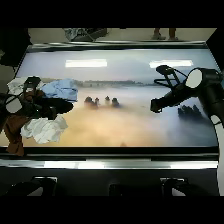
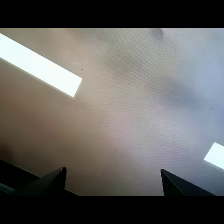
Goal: Fold the shirts.
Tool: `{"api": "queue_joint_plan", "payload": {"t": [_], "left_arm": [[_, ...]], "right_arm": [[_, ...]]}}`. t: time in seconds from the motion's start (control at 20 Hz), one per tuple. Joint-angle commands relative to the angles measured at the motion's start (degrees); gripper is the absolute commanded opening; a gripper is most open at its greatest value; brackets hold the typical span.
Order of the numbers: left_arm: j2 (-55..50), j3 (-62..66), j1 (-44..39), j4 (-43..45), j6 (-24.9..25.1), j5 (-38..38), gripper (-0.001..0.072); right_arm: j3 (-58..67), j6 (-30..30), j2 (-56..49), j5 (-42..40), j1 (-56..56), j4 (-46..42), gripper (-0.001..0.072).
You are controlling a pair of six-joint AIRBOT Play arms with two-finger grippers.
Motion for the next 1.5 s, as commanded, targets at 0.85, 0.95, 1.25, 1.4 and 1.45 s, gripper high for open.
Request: {"api": "queue_joint_plan", "payload": {"t": [0.85, 0.95, 1.25, 1.4, 1.45], "left_arm": [[-0.39, -0.04, -0.04, 0.00, -0.15, 1.66, 0.0652], [-0.98, -0.04, -0.04, 0.00, -0.13, 4.42, 0.0652], [-1.33, -0.07, 5.64, 0.79, -0.52, -2.89, 0.0720], [-1.44, -2.25, 19.28, -9.64, -0.55, -1.46, 0.0720], [-1.46, -3.67, 23.71, -13.66, -0.55, 0.90, 0.0720]], "right_arm": [[0.00, -0.09, -0.04, -5.95, 0.04, -1.18, 0.0688], [0.00, -0.20, -0.04, -6.05, 0.04, -2.12, 0.0688], [0.00, -2.36, -0.20, -12.37, 0.04, -5.55, 0.0697], [-0.39, -4.55, -1.03, -8.96, 0.04, -3.58, 0.0703], [-0.42, -6.16, -1.68, -7.45, 0.04, -1.99, 0.0704]]}}
